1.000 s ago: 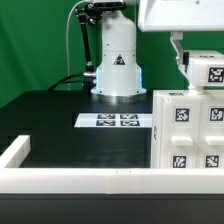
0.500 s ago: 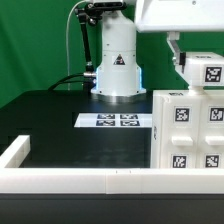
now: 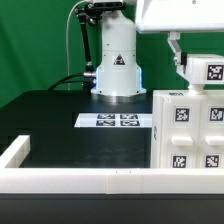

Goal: Assemble cabinet

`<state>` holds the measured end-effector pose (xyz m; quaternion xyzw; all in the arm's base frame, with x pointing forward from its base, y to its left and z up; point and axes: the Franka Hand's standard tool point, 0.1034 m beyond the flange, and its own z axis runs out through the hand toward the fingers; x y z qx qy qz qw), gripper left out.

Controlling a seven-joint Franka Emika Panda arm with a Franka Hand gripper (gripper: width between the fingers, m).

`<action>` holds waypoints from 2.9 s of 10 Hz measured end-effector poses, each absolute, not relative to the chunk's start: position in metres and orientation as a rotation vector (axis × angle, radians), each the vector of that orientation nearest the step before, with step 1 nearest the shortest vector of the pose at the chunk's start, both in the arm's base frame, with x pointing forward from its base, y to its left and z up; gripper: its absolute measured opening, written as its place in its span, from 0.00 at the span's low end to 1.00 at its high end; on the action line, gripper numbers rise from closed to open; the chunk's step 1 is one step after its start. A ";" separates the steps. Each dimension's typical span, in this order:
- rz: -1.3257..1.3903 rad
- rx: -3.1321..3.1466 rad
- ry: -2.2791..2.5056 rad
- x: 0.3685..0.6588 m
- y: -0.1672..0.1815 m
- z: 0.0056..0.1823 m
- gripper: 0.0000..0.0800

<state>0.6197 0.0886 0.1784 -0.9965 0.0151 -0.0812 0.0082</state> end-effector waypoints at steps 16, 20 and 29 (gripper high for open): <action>-0.370 -3.104 0.016 0.634 0.082 0.179 0.70; -0.376 -3.095 0.022 0.609 0.082 0.176 0.70; -0.446 -3.088 0.018 0.613 0.082 0.166 0.70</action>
Offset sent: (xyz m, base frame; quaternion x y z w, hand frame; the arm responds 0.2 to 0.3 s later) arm -0.0187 -0.0185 -0.0067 -0.0078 0.0180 -0.0113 0.9997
